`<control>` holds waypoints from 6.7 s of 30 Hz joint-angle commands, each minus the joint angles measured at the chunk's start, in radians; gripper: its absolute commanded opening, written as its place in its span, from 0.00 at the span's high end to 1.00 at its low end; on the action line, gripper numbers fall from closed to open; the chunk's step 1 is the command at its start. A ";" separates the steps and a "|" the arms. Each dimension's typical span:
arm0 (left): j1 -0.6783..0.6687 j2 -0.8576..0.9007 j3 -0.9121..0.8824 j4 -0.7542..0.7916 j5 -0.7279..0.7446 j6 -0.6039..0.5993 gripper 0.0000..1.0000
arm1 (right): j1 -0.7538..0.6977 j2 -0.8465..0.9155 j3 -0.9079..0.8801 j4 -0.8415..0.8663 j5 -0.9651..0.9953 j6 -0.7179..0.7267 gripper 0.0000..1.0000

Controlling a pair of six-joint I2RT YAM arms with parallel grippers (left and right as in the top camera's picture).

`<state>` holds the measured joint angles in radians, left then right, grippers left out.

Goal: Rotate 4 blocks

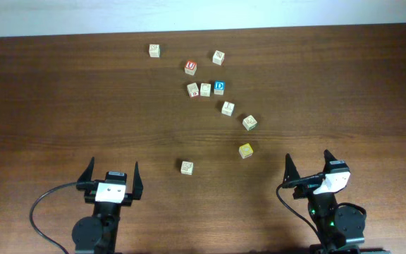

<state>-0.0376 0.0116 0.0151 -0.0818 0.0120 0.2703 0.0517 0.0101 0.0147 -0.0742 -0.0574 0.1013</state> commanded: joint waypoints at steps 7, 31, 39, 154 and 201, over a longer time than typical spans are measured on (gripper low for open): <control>0.006 -0.006 -0.007 0.001 0.011 0.019 0.01 | -0.006 -0.007 -0.009 0.000 -0.002 0.000 0.02; 0.006 -0.006 -0.007 0.001 0.011 0.019 0.01 | -0.006 -0.006 -0.009 0.000 -0.002 0.000 0.02; 0.006 -0.006 -0.007 0.000 0.011 0.019 0.01 | -0.006 -0.006 -0.009 0.000 -0.002 0.000 0.02; -0.490 1.712 0.973 -0.566 0.072 -0.515 0.76 | 0.224 1.829 1.262 -0.774 -0.155 0.125 0.42; -0.066 1.773 1.509 -0.806 -0.035 -0.590 0.18 | 0.303 1.910 1.222 -0.748 -0.092 0.139 0.63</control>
<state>-0.1089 1.7882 1.5131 -0.8867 -0.0120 -0.3328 0.3515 1.9125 1.2457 -0.8192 -0.1402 0.2504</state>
